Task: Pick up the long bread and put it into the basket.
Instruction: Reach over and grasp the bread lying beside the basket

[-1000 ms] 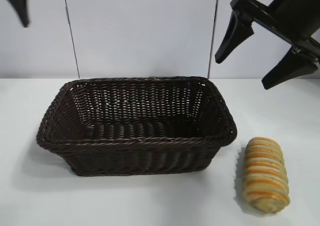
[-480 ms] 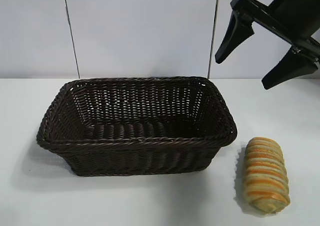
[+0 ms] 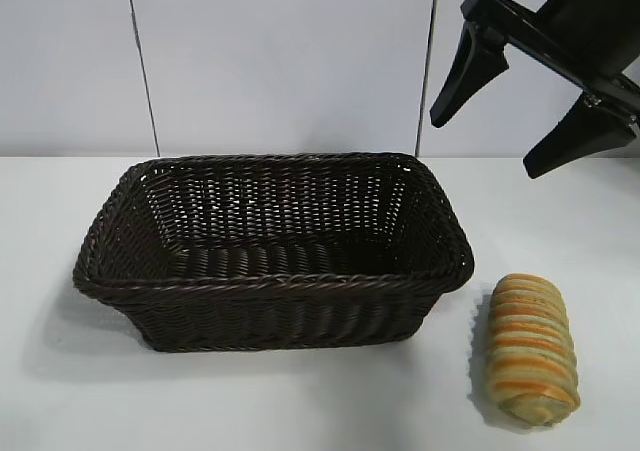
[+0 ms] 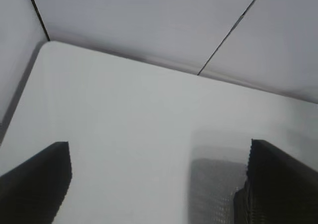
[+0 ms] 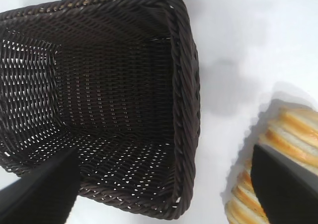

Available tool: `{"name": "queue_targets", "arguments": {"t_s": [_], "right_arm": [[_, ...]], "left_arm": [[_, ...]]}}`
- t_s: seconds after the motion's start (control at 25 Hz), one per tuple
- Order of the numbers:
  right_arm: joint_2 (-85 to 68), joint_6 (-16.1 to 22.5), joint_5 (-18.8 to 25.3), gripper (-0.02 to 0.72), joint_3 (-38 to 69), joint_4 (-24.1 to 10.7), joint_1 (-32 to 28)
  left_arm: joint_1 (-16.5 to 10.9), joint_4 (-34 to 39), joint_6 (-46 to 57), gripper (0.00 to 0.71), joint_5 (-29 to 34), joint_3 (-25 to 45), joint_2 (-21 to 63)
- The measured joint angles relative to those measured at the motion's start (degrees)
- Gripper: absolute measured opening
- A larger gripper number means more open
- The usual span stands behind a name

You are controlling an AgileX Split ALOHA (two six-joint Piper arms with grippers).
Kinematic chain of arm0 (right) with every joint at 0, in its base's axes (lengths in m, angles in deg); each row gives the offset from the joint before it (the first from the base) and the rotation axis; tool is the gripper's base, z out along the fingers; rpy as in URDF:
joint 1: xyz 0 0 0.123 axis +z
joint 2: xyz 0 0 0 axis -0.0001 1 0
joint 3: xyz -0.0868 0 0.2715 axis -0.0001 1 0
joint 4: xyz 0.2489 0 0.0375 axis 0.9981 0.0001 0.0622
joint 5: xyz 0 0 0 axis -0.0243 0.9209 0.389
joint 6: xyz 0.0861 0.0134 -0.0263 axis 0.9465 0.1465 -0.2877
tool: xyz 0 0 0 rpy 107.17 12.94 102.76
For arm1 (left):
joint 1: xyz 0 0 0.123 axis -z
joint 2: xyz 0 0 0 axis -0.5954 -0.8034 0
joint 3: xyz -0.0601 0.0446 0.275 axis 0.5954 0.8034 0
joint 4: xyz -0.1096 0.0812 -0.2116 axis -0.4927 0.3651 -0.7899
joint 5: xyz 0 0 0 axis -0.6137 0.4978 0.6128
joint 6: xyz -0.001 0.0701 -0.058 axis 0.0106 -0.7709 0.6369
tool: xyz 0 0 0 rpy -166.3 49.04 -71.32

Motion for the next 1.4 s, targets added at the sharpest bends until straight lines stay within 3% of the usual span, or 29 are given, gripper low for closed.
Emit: {"name": "queue_targets", "arguments": {"t_s": [0.24,0.32,0.68,1.0,1.24,1.4], "right_arm": [[-0.84,-0.24,0.01,0.663,-0.52,-0.05,0.0],[-1.1,-0.24,0.11,0.663,-1.43,-0.05,0.0],[-1.15,-0.89,1.26,0.663,-4.34,-0.24,0.0],[-1.15,-1.07,1.5,0.663,-4.46,-0.79,0.0],[-1.15,-1.13,1.77,0.662,-4.46,-1.24,0.0],[-1.15,-1.08,4.18,0.662,-4.46,-3.4,0.0]], "left_arm": [[12.28,12.98,-1.1,0.694,-1.83,17.83,17.62],[14.2,16.76,-1.03,0.694,-3.0,23.71,22.66],[14.83,18.86,1.39,0.694,-5.15,47.27,45.73],[14.83,14.58,7.43,0.694,-5.15,67.99,62.73],[14.83,13.83,7.86,0.689,-5.15,76.02,71.44],[14.83,13.71,7.91,0.686,-5.15,78.54,71.99]]}}
